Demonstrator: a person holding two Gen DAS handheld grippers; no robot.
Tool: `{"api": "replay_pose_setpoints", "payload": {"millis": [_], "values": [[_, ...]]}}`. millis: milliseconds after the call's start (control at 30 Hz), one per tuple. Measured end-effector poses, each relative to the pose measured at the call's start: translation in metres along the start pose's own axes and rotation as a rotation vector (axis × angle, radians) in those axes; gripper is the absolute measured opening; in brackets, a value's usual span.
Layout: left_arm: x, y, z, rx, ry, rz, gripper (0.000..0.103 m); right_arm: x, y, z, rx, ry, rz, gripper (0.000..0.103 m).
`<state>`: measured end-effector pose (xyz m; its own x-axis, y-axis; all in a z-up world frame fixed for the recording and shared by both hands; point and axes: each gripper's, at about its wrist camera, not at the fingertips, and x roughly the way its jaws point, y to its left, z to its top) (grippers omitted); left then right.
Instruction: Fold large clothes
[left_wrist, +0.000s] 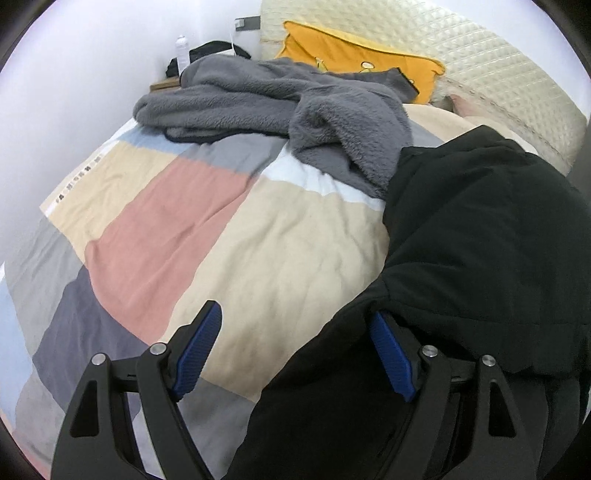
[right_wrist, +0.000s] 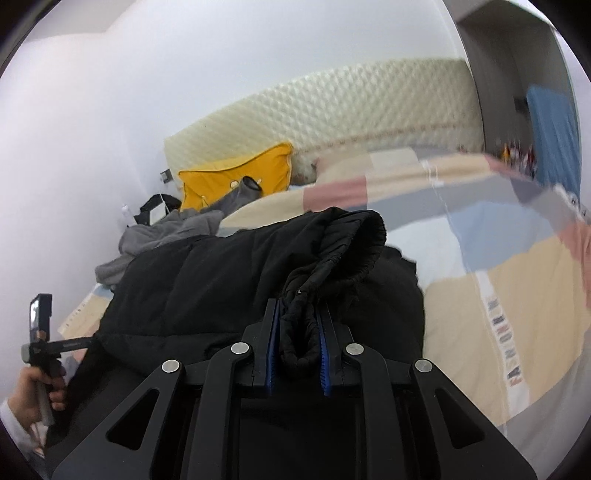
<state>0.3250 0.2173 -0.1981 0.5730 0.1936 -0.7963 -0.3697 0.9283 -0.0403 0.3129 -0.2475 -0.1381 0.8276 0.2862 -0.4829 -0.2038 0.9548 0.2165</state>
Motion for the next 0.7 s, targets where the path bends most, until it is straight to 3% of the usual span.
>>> {"api": "replay_pose_setpoints", "payload": {"millis": [200, 533, 567, 633, 700], "values": [[0.006, -0.009, -0.004, 0.052, -0.007, 0.041, 0.082, 0.03, -0.018, -0.018, 0.0, 0.103, -0.097, 0.016], [0.004, -0.016, -0.005, 0.101, -0.017, 0.079, 0.081, 0.037, -0.011, -0.031, -0.051, 0.135, -0.14, 0.022], [0.0, -0.016, -0.004, 0.118, -0.034, 0.08, 0.081, 0.034, -0.011, -0.03, -0.04, 0.141, -0.126, 0.026], [-0.007, -0.017, -0.005, 0.156, -0.044, 0.072, 0.081, 0.026, -0.008, -0.03, -0.022, 0.139, -0.093, 0.05], [-0.015, -0.016, -0.008, 0.168, -0.054, 0.064, 0.081, 0.016, -0.002, -0.03, -0.023, 0.119, -0.075, 0.064]]}}
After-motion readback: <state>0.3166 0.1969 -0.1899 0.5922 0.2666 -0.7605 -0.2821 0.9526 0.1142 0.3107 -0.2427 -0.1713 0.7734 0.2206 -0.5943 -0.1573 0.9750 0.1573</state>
